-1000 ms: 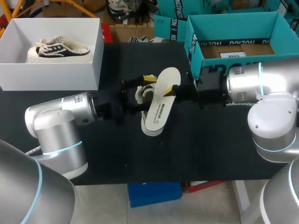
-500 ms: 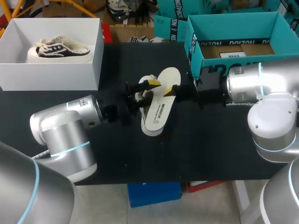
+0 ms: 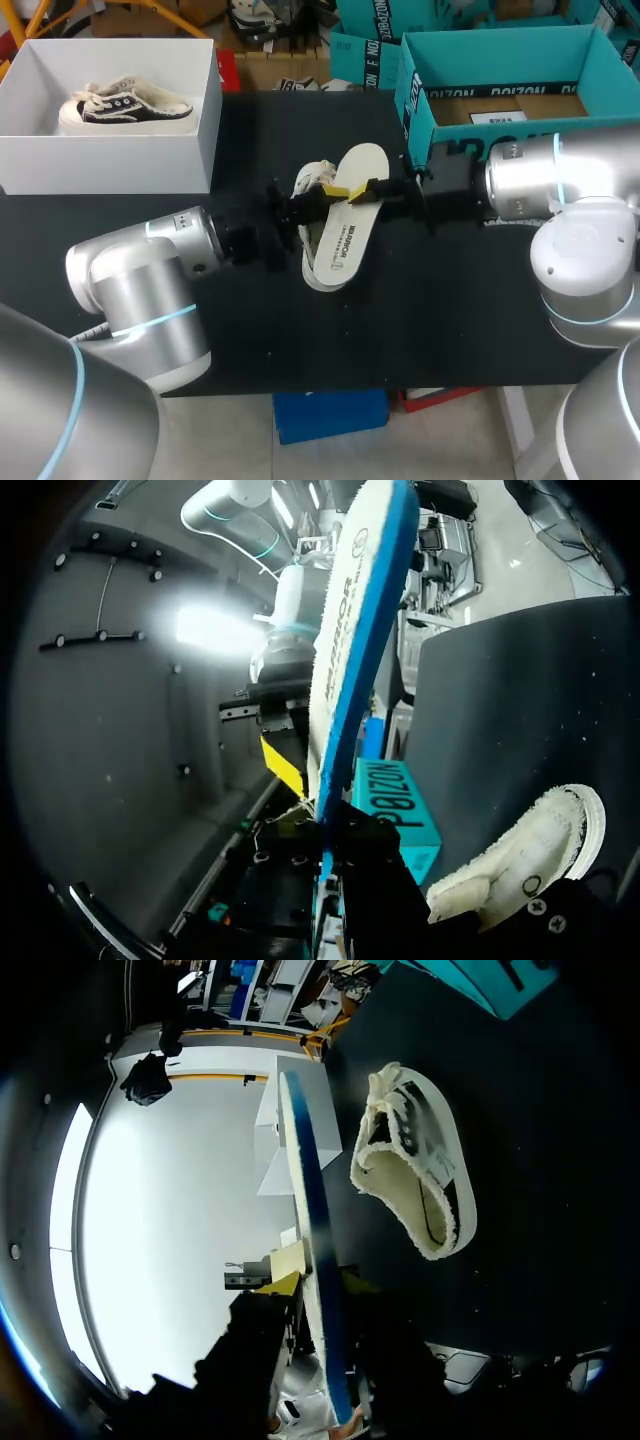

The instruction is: Take the shoe out of the shoebox, open the shoe tongue, remove and reinsert the insole, then place the shoe into the shoebox

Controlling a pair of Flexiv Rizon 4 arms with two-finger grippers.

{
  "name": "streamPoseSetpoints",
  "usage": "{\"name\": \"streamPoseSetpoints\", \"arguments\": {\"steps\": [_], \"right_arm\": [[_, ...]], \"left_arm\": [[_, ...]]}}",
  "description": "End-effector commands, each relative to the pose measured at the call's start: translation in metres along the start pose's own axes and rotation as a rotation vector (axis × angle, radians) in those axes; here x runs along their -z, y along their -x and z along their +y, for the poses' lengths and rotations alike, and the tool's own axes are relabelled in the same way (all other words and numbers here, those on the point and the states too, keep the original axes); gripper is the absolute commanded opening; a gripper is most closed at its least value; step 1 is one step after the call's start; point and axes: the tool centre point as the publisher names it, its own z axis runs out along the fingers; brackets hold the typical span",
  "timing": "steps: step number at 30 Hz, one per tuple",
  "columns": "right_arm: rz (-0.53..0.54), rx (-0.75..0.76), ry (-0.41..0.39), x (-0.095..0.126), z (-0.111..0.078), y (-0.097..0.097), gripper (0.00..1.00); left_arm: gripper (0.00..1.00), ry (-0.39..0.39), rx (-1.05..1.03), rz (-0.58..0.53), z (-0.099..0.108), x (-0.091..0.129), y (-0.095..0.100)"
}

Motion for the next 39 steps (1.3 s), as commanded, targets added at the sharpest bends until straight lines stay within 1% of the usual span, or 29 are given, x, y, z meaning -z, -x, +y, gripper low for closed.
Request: {"name": "streamPoseSetpoints", "arguments": {"steps": [1,6,10,13,15,18,22,27,32,37,39], "right_arm": [[-0.032,0.007,0.002,0.009,0.0,-0.001,1.0],[-0.116,0.024,0.043,0.03,-0.008,0.005,1.0],[-0.193,0.042,0.12,0.047,-0.017,0.009,1.0],[-0.266,0.034,0.169,0.055,-0.025,0.01,1.0],[-0.296,0.024,0.206,0.06,-0.031,0.011,1.0],[-0.342,0.006,0.266,0.069,-0.042,0.012,1.0],[-0.352,-0.019,0.34,0.08,-0.056,0.014,1.0],[-0.378,-0.042,0.398,0.09,-0.071,0.016,1.0],[-0.393,-0.064,0.462,0.1,-0.082,0.021,1.0],[-0.397,-0.063,0.47,0.101,-0.083,0.022,1.0],[-0.397,-0.063,0.47,0.101,-0.083,0.022,1.0]], "left_arm": [[0.0,-0.025,-0.005,0.11,-0.002,0.007,0.002],[0.0,0.023,-0.024,0.284,-0.001,0.03,-0.004],[0.0,0.066,0.005,0.38,0.0,0.051,-0.005],[0.0,0.096,0.031,0.493,0.0,0.064,-0.013],[0.0,0.109,0.04,0.541,-0.002,0.072,-0.018],[0.0,0.121,0.053,0.594,-0.005,0.081,-0.024],[0.0,0.121,0.061,0.659,-0.006,0.09,-0.03],[0.0,0.13,0.081,0.721,-0.005,0.101,-0.035],[0.0,0.131,0.113,0.753,-0.005,0.104,-0.038],[0.0,0.12,0.195,0.819,-0.008,0.103,-0.045],[0.0,0.11,0.187,0.838,-0.008,0.101,-0.046]]}}
